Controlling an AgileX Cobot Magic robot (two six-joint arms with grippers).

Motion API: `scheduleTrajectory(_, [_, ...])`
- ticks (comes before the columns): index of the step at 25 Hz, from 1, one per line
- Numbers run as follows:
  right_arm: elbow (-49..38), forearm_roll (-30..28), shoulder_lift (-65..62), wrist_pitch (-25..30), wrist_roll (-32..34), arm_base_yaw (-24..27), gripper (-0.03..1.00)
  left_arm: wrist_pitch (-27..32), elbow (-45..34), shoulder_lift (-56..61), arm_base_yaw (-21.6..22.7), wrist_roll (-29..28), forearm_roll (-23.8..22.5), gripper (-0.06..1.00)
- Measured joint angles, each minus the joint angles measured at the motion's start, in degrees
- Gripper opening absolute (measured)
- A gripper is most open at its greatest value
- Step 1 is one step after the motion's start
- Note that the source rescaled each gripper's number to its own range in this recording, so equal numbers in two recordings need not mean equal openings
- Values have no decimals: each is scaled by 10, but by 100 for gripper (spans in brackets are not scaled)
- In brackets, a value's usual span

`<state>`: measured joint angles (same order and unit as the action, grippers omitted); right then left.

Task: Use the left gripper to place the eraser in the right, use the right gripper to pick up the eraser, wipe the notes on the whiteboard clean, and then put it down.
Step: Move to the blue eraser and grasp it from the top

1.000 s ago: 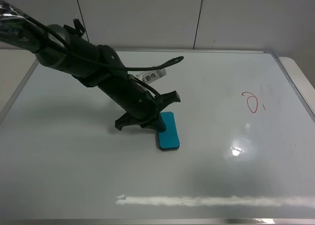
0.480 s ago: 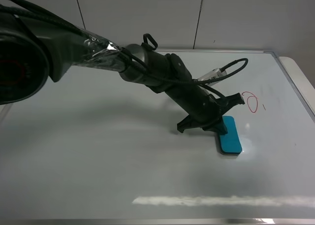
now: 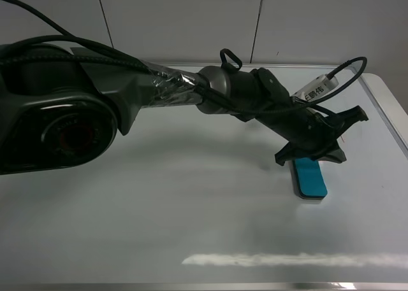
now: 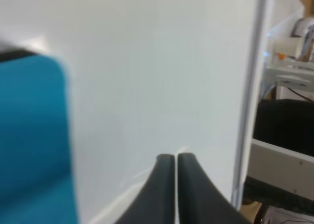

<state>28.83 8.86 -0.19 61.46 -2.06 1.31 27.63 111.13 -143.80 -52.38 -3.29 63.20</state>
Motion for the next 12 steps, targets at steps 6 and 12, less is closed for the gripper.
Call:
scheduleTrajectory(6, [0, 0, 0, 0, 0, 0, 100, 43, -3, 58, 11, 59, -102, 0])
scheduleTrajectory(12, [0, 0, 0, 0, 0, 0, 100, 78, -87, 192, 54, 112, -300, 0])
